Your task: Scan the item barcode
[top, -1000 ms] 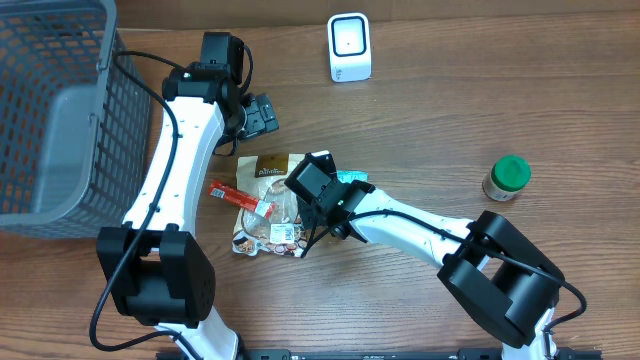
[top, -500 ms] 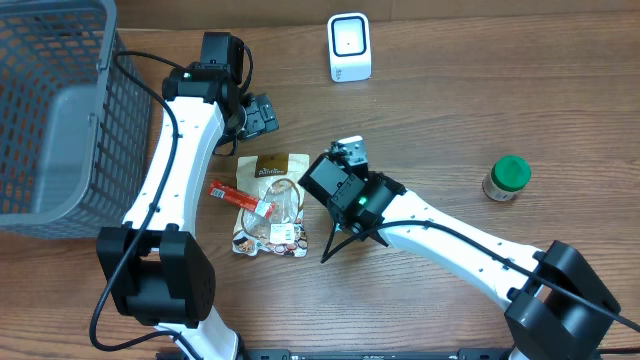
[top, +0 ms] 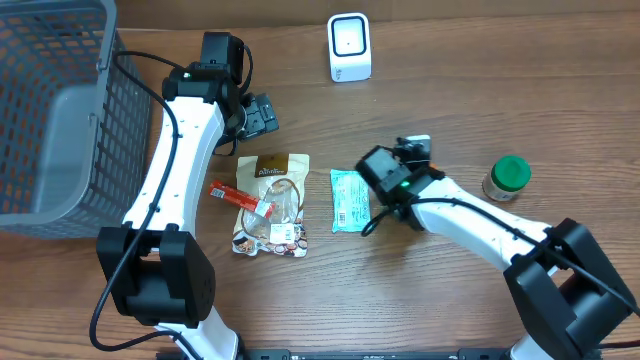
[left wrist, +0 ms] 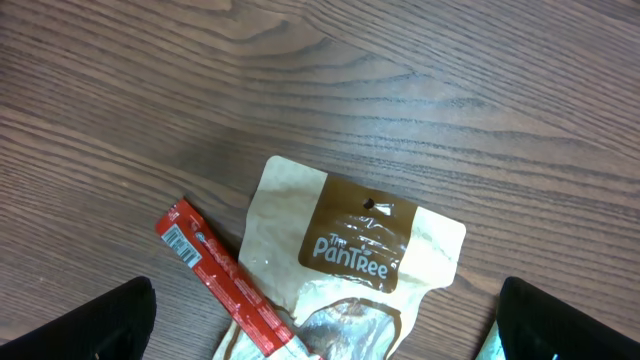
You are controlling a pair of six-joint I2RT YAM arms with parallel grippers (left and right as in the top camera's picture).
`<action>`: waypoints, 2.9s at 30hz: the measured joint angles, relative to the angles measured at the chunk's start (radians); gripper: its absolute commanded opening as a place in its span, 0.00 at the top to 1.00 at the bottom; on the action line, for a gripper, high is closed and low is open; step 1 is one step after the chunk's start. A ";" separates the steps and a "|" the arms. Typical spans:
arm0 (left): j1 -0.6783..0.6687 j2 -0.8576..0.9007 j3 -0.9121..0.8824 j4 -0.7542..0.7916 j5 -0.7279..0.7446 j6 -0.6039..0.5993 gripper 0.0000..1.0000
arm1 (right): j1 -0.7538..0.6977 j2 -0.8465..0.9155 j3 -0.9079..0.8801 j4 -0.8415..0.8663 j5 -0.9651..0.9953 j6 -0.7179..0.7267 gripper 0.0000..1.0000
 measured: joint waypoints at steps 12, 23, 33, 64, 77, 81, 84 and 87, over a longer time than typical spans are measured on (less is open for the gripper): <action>0.000 0.000 0.000 0.000 0.000 0.000 0.01 | -0.013 0.000 -0.061 0.044 -0.038 0.000 0.49; 0.000 0.000 0.000 0.000 0.000 0.000 0.00 | -0.056 -0.072 -0.061 0.034 -0.173 -0.016 0.41; 0.000 0.000 0.000 0.000 0.000 0.000 0.00 | -0.283 -0.195 -0.054 0.006 -0.581 -0.218 0.42; 0.000 0.000 0.000 0.000 0.000 0.000 0.00 | -0.385 -0.150 -0.122 0.072 -0.727 -0.283 0.75; 0.000 0.000 0.000 0.000 0.000 0.000 0.00 | -0.385 -0.150 -0.122 0.103 -0.727 -0.283 0.75; 0.000 0.000 0.000 0.000 0.000 0.000 0.00 | -0.385 -0.150 -0.122 0.103 -0.727 -0.284 0.75; 0.000 0.000 0.000 0.000 0.000 0.000 0.00 | -0.385 -0.150 -0.122 0.103 -0.727 -0.284 0.75; 0.000 0.000 0.000 0.000 0.000 0.000 0.00 | -0.385 -0.150 -0.122 0.104 -0.729 -0.283 0.75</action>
